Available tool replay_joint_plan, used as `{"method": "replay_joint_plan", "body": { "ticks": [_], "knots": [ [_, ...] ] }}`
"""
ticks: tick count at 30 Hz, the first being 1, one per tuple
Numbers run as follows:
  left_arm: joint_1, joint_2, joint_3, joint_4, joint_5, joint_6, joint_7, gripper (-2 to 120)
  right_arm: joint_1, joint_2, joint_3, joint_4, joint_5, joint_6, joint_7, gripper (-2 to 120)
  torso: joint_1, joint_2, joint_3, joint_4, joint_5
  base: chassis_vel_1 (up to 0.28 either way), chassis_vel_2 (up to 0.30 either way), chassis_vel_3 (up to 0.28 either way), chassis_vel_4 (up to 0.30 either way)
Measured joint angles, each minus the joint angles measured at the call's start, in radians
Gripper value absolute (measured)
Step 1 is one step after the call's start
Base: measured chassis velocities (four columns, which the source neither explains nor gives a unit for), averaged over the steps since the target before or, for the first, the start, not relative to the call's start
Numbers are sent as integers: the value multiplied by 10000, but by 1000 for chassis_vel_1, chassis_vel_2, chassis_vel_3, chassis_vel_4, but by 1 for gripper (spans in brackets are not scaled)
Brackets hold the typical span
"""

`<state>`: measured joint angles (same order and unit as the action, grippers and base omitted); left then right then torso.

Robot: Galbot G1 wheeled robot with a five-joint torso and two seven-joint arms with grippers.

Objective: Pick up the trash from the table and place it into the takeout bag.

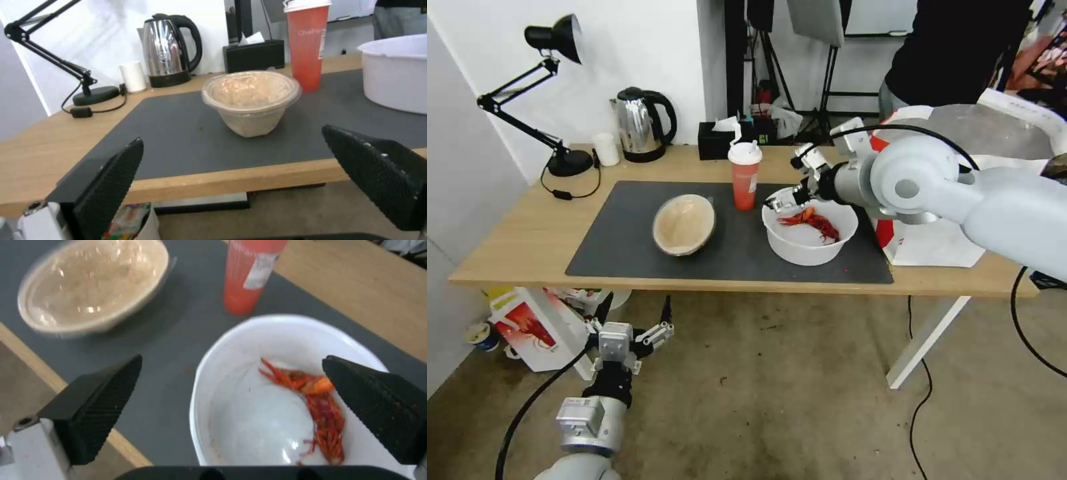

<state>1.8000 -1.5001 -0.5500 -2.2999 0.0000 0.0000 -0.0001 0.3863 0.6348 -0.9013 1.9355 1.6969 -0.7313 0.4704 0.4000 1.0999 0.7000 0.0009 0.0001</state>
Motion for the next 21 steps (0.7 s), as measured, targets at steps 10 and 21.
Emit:
{"method": "replay_joint_plan", "body": {
  "ticks": [10, 21],
  "knots": [
    [0, 0, 0, 0, 0, 0, 1, 100, 679, -1332, -1008, 1028, -1, 33, -461, 100, -1, 0, -2, -8, -2, 0, 0, 0, 0],
    [0, 0, 0, 0, 0, 0, 0, 100, 675, -1411, -538, 964, -205, 81, -1504, 100, 0, 1, 0, -8, -1, 0, 0, 0, 0]
  ]
}}
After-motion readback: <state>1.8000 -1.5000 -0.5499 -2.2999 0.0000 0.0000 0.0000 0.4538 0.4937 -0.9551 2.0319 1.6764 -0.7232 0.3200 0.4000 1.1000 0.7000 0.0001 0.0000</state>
